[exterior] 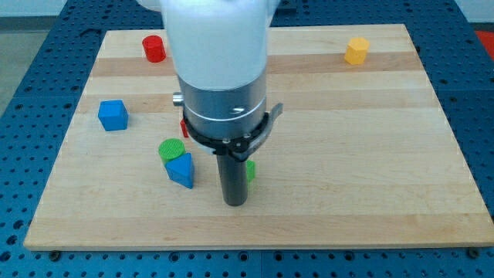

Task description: Move the green star towards the center right

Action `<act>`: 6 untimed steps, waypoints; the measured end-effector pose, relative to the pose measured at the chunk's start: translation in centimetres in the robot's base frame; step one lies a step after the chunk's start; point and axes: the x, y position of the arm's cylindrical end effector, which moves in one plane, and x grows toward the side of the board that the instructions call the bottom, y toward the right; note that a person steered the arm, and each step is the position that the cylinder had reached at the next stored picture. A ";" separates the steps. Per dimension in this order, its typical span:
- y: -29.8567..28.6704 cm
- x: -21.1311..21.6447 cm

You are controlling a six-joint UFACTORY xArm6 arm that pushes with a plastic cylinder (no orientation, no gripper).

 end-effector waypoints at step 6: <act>0.4 -9.8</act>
